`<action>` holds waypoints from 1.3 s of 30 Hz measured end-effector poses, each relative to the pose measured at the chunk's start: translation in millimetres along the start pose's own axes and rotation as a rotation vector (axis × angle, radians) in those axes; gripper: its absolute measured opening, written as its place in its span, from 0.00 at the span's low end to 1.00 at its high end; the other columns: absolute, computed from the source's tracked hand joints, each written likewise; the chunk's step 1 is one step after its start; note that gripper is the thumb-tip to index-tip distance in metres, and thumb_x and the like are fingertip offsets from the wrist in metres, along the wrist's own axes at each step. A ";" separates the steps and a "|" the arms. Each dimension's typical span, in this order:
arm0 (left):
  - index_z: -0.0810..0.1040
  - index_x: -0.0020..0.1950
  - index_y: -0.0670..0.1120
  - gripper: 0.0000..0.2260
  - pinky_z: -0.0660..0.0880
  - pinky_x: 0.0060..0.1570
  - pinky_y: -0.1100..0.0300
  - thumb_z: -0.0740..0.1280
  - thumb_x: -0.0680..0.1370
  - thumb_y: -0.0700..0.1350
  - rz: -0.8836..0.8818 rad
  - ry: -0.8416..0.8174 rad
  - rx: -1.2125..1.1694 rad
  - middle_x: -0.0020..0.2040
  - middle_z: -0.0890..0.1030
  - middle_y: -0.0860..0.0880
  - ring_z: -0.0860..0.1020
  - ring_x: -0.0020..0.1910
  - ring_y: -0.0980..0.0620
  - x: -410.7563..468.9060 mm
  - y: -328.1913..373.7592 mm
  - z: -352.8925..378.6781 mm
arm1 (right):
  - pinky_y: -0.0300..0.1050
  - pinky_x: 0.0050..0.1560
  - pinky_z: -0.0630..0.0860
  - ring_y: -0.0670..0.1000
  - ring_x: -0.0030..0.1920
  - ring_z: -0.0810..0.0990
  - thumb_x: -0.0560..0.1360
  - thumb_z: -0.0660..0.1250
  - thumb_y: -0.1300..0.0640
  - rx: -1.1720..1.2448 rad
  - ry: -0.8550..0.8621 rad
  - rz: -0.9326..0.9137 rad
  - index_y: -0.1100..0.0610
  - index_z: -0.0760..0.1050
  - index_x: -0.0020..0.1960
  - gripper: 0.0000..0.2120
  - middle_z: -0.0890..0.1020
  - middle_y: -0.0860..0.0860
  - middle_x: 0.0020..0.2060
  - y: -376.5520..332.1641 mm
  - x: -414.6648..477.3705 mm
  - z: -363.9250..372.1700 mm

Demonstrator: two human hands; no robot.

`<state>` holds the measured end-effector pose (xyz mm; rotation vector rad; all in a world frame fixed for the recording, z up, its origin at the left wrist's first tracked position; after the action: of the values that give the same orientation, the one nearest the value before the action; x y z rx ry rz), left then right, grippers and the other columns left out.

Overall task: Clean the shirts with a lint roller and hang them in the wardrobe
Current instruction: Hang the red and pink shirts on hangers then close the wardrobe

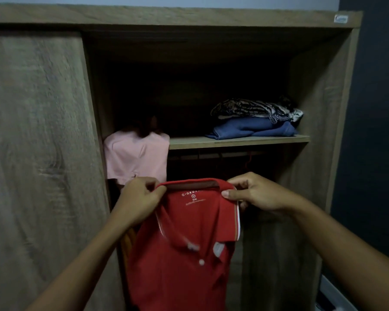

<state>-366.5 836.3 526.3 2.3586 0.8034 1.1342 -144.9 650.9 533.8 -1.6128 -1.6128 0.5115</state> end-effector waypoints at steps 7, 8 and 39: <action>0.78 0.41 0.47 0.12 0.66 0.44 0.62 0.56 0.71 0.48 -0.050 -0.177 -0.196 0.46 0.78 0.47 0.74 0.47 0.49 -9.5 9.1 18.8 | 0.43 0.44 0.76 0.51 0.45 0.81 0.78 0.68 0.48 0.115 0.063 0.101 0.55 0.83 0.52 0.12 0.85 0.56 0.46 41.7 3.5 1.3; 0.77 0.42 0.47 0.13 0.65 0.44 0.63 0.55 0.70 0.49 -0.042 -0.154 -0.219 0.48 0.77 0.45 0.74 0.47 0.50 -7.8 15.9 22.8 | 0.42 0.42 0.75 0.50 0.43 0.80 0.78 0.68 0.46 0.140 0.085 0.115 0.54 0.84 0.52 0.13 0.84 0.55 0.43 47.1 6.1 5.2; 0.72 0.31 0.47 0.17 0.66 0.32 0.56 0.62 0.80 0.43 -0.202 -0.039 -0.077 0.23 0.72 0.55 0.68 0.24 0.60 27.8 3.8 113.0 | 0.51 0.55 0.77 0.65 0.59 0.79 0.77 0.68 0.53 -0.419 0.539 0.470 0.66 0.78 0.58 0.17 0.81 0.66 0.57 200.5 129.5 -60.5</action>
<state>-260.8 839.5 477.7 2.1738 0.9425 1.0135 45.3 783.7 451.1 -2.2247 -0.9705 -0.0564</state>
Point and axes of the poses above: each hand's wrist, its own x-axis towards the middle knuckle, its own z-axis out of the palm, y = z × x, the point moved 2 cm from there along x, towards the middle knuckle
